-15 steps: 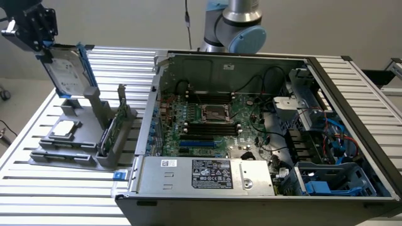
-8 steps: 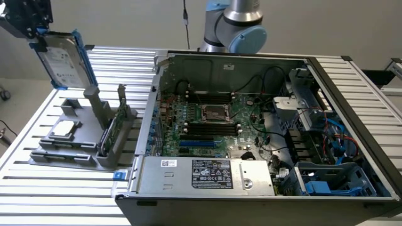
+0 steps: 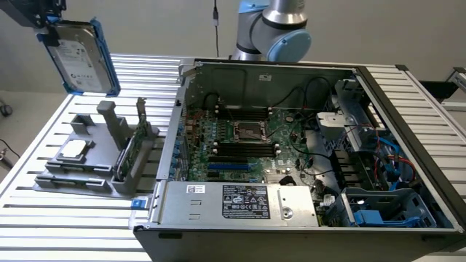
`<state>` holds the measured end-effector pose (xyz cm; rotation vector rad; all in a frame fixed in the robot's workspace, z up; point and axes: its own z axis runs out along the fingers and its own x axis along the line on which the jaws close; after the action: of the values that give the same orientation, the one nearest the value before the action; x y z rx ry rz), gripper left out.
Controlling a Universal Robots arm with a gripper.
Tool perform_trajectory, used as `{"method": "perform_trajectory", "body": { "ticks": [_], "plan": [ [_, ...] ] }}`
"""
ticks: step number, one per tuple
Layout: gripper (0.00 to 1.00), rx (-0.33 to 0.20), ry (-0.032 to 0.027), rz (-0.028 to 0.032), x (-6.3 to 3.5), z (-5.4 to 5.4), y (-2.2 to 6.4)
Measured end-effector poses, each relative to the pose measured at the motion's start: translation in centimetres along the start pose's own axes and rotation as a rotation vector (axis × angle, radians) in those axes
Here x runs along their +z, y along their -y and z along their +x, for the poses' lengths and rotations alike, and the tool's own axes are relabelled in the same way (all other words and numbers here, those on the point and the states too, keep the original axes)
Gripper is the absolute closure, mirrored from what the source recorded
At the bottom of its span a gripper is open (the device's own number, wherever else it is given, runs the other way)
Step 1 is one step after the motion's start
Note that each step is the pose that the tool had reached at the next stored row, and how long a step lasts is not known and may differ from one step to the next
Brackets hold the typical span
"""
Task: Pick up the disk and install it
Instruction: 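Pick up the disk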
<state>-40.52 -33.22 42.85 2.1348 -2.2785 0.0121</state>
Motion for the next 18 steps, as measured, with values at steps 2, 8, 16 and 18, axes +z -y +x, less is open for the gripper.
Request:
{"method": "perform_trajectory", "body": {
  "ticks": [2, 8, 16, 18],
  "plan": [
    [0.67, 0.000, 0.0001, -0.0006, -0.59, 0.2, 0.89],
    [0.67, 0.000, 0.0008, -0.0018, -2.29, 0.8, 3.66],
    [0.67, 0.000, 0.0009, -0.0032, -3.70, 1.7, 7.33],
    [0.67, 0.000, 0.0010, -0.0035, -4.01, 1.9, 8.28]
  ]
}}
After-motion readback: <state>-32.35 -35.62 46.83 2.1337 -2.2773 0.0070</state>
